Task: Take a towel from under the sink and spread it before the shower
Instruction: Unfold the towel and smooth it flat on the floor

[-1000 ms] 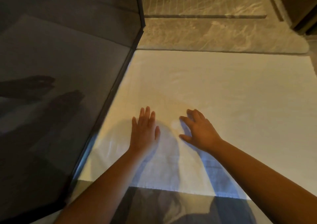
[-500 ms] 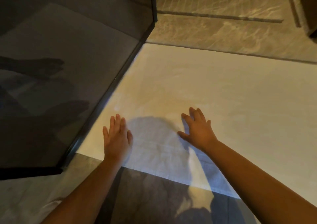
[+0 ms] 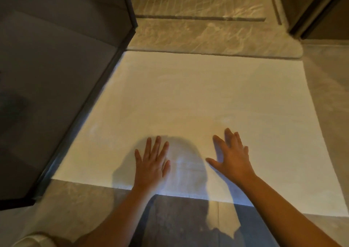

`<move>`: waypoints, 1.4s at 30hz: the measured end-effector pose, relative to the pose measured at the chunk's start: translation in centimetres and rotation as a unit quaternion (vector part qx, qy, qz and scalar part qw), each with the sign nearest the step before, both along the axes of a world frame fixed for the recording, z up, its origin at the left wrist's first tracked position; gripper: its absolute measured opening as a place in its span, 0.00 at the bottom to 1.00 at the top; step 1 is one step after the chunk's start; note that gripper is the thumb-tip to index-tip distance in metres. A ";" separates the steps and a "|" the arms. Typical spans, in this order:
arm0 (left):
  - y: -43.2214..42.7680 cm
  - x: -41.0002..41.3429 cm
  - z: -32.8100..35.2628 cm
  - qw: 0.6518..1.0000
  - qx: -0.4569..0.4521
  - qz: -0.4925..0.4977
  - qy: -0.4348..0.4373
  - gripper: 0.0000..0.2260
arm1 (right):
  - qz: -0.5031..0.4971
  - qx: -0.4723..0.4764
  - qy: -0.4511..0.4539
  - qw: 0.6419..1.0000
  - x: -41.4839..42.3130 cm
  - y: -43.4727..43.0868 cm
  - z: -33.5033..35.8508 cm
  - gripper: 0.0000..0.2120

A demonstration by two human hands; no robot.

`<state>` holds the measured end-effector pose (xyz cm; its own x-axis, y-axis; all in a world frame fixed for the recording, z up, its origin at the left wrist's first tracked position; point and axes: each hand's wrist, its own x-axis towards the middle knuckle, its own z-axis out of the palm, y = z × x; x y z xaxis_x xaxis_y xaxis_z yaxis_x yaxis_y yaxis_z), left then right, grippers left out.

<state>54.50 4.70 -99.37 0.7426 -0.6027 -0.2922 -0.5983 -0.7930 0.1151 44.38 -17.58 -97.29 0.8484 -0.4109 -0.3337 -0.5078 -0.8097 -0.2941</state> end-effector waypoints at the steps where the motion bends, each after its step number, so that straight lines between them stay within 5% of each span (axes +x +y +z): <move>1: -0.2 0.0 -0.1 1.000 -0.003 0.002 -0.003 0.25 | -0.009 0.003 -0.003 1.000 -0.5 -0.4 0.1 0.35; 8: -4.8 -2.1 1.5 0.993 -0.029 -0.109 -0.041 0.26 | -0.075 -0.018 0.018 0.997 -4.7 -3.7 1.0 0.37; 16: -6.8 -3.6 -0.8 0.994 0.023 -0.101 0.027 0.32 | -0.137 0.047 0.063 0.987 -8.4 -6.1 0.8 0.42; 30: -8.1 -3.5 0.4 0.991 0.058 -0.110 0.042 0.35 | -0.117 0.046 0.074 0.989 -8.1 -7.4 0.5 0.44; 42: -7.4 -4.7 1.4 0.986 -0.013 -0.166 -0.008 0.26 | -0.028 0.000 0.053 0.998 -7.4 -4.0 -0.2 0.38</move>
<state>49.83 -2.74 -98.01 0.5082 -0.8200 -0.2632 -0.8259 -0.5507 0.1211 36.97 -21.55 -97.46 0.7840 -0.4566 -0.4206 -0.5808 -0.7788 -0.2371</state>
